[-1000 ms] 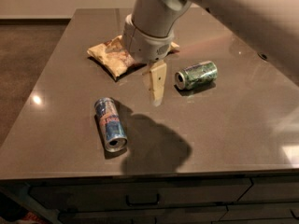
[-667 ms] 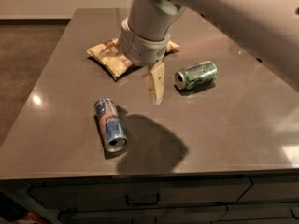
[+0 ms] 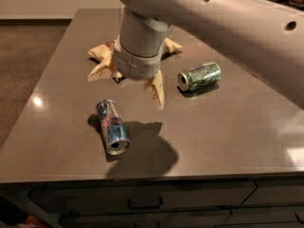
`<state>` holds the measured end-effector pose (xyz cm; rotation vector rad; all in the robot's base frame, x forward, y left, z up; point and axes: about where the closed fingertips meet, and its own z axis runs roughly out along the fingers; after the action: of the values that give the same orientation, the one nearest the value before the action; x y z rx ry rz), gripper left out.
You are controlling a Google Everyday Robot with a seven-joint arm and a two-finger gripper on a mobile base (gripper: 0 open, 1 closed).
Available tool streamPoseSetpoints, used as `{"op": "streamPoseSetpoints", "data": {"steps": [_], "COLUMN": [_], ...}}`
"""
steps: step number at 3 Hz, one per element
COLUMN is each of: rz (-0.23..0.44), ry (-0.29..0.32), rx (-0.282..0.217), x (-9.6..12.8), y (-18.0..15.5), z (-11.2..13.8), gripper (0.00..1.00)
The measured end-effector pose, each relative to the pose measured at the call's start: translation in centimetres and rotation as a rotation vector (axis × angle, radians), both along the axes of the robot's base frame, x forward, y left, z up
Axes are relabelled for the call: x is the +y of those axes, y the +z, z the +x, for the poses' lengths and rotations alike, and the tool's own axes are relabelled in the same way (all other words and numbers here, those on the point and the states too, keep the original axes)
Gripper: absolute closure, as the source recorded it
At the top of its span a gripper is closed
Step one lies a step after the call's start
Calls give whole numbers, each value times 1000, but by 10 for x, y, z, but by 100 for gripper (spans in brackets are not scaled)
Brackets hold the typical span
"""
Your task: Pick redbull can
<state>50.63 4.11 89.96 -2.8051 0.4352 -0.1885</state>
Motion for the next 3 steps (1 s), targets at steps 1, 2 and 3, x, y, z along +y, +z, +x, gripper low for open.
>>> {"op": "streamPoseSetpoints", "data": {"steps": [1,2,3], "rz": [-87,-170,-230], "ry": [100,189,269], "rx": [-1,9,24], "x": [4,7,10], "y": [-10,-17,-22], "z": [-11,-27,-45], "gripper": [0,0,0]}}
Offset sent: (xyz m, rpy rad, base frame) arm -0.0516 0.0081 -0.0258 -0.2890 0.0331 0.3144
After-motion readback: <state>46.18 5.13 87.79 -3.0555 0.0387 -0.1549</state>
